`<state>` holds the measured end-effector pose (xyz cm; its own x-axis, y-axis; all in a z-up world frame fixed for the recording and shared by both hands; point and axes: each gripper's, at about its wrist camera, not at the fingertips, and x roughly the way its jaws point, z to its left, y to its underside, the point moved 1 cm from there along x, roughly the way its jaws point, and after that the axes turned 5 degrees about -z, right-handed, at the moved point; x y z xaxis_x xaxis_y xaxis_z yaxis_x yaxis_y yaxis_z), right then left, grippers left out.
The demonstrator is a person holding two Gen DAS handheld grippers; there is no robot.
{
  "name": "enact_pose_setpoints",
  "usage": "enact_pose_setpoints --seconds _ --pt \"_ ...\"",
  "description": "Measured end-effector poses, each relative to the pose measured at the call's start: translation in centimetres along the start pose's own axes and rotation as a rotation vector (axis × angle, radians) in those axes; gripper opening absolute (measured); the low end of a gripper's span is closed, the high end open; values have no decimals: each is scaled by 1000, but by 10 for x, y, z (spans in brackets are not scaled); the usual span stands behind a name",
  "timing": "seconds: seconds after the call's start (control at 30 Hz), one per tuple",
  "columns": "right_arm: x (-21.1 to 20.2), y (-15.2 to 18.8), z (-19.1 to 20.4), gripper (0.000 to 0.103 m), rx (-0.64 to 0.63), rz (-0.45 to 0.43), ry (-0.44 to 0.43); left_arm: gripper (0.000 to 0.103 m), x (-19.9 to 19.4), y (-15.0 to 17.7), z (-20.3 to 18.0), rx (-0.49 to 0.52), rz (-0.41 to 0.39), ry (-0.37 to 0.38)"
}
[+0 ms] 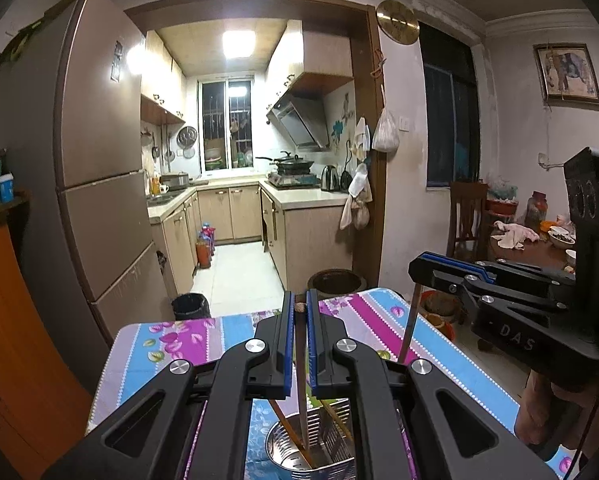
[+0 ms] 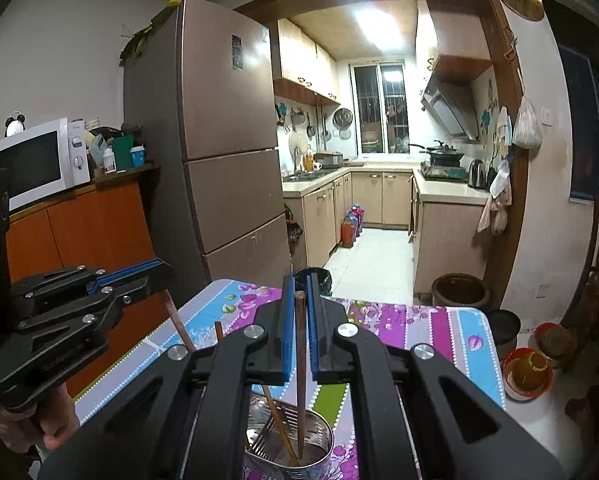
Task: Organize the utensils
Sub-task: 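Lower the chopstick into the holder and open the left tool, then raise the left tool from the holder and move back to the chopsticks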
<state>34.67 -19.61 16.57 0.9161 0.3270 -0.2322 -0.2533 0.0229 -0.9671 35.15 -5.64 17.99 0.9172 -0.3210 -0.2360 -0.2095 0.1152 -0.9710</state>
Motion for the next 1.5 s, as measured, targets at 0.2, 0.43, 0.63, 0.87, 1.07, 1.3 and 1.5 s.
enact_pose_setpoints --seconds 0.2,0.43,0.63,0.87,1.07,1.3,1.5 --pt "10 10 -4 5 8 32 -6 7 16 8 3 -3 26 -4" --pt "27 21 0 5 4 80 -9 7 31 13 9 -14 51 -19" --pt "35 24 -3 18 4 96 -2 8 41 18 17 -24 70 -42" --pt "38 25 -8 46 8 73 16 28 49 20 24 -43 70 -70" --pt "41 26 -13 46 12 64 29 35 52 21 32 -53 66 -88" --pt "38 24 -19 49 18 41 32 40 52 23 35 -54 64 -98" --pt "36 25 -22 49 24 43 38 41 52 23 36 -51 65 -102"
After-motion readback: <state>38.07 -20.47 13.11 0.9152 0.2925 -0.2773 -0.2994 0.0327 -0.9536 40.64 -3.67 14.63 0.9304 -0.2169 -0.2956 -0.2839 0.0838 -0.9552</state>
